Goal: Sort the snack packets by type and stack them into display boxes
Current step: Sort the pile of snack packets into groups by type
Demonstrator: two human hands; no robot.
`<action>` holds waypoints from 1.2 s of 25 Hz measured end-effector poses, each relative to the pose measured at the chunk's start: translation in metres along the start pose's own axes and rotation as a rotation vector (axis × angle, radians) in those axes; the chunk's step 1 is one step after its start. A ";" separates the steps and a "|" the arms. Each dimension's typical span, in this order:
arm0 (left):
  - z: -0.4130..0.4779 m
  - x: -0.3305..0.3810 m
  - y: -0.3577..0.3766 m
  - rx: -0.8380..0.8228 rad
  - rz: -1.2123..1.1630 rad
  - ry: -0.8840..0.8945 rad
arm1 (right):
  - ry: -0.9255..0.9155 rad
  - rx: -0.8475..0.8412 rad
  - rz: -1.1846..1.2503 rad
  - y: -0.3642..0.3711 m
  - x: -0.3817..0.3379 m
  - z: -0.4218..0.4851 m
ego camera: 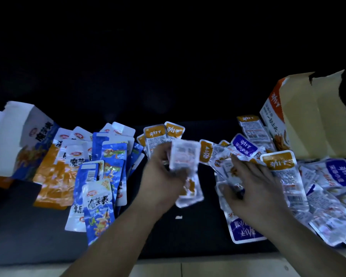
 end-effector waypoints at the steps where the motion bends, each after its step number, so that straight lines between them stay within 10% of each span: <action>1: 0.006 0.004 -0.021 0.090 -0.036 0.008 | 0.021 0.038 0.018 -0.004 -0.006 0.005; 12: 0.024 0.030 -0.050 0.312 0.799 0.451 | 0.063 -0.015 -0.234 -0.007 -0.019 0.017; 19: 0.069 0.025 0.109 -0.424 1.040 0.507 | 0.048 -0.108 -0.126 -0.023 0.018 -0.011; 30: 0.068 0.052 0.116 -0.458 0.852 0.393 | 0.062 -0.114 -0.087 -0.021 0.018 -0.015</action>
Point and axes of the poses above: each hand's wrist, its own z-axis towards the middle knuckle, its own y-axis out of the palm, x = y × z, the point moved 9 cm from there along z, towards the middle knuckle, and after that the axes turned 6 degrees about z, right-handed, at the moved point
